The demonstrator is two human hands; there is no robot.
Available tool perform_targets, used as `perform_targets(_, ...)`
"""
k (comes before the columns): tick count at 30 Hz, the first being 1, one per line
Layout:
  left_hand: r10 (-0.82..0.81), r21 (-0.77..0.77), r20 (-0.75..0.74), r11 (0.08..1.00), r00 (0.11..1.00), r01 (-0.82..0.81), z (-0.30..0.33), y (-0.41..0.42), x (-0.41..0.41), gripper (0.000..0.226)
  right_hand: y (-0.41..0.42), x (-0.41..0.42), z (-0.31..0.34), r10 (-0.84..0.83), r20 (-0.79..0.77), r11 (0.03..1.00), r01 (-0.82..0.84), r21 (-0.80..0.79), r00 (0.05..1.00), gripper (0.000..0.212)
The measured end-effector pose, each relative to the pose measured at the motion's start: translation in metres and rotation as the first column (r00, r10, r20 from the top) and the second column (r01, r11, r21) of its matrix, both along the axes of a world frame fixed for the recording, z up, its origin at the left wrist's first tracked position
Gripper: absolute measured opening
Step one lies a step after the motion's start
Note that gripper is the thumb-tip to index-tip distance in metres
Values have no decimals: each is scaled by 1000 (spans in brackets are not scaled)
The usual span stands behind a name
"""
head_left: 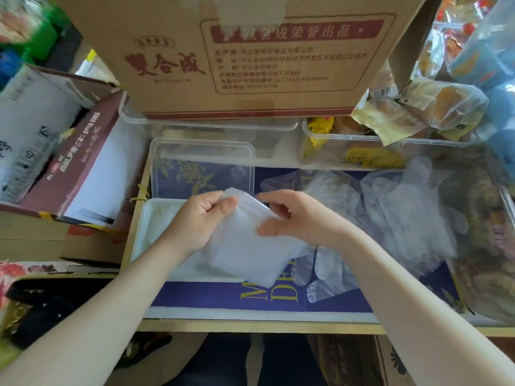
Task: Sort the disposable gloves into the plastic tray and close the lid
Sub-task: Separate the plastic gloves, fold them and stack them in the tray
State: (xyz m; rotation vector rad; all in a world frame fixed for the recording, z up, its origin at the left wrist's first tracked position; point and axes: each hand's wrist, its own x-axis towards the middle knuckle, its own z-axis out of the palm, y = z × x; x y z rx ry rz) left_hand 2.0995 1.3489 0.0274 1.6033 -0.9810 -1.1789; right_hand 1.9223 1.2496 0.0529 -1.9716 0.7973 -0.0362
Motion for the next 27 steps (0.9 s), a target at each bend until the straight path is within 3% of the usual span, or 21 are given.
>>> perform_targets(3, 84, 56, -20, 995, 996, -83, -5, 17, 22, 37, 10, 23, -12, 58, 37, 995, -61, 81, 998, 34)
perform_targets(5, 154, 96, -12, 984, 988, -152, -6, 23, 32, 25, 18, 40, -16, 59, 50, 984, -66, 166, 997, 23)
perform_targets(7, 178, 127, 151, 972, 972, -198, -11, 28, 43, 28, 22, 58, -23, 47, 27, 991, -50, 126, 999, 16)
perform_targets(10, 106, 178, 479, 960, 871, -215, -21, 37, 62, 39, 28, 82, -42, -45, -43, 999, 44, -26, 998, 4)
perform_targets(12, 31, 170, 650, 968, 759, -186, -32, 45, 71, 40, 34, 96, -57, -73, -95, 992, 63, -106, 993, 13)
perform_targets(14, -35, 151, 820, 976, 571, -156, -40, 51, 74, 36, 39, 107, -71, -61, -163, 984, 32, -173, 985, 19)
perform_targets(15, -97, 160, 883, 982, 460, -99, -45, 55, 74, 50, 41, 112, -75, -53, -196, 979, 12, -204, 979, 21)
perform_targets(17, -186, 167, 935, 982, 301, 90, -51, 59, 72, 64, 45, 120, -79, -67, -256, 961, -6, -275, 964, 24)
perform_targets(19, -252, 196, 944, 948, 214, 253, -56, 65, 71, 54, 50, 125, -82, -80, -308, 935, -36, -352, 948, 23)
perform_targets(22, -388, 320, 907, 888, 163, 330, -60, 71, 74, 55, 64, 122, -82, -87, -345, 878, -91, -469, 935, 20)
perform_targets(25, -407, 338, 896, 883, 176, 325, -64, 69, 79, 71, 77, 103, -75, -21, -255, 746, -155, -648, 967, 57)
perform_targets(27, -420, 356, 889, 885, 185, 299, -66, 63, 79, 86, 86, 88, -76, 166, -296, 650, -330, -684, 941, 72)
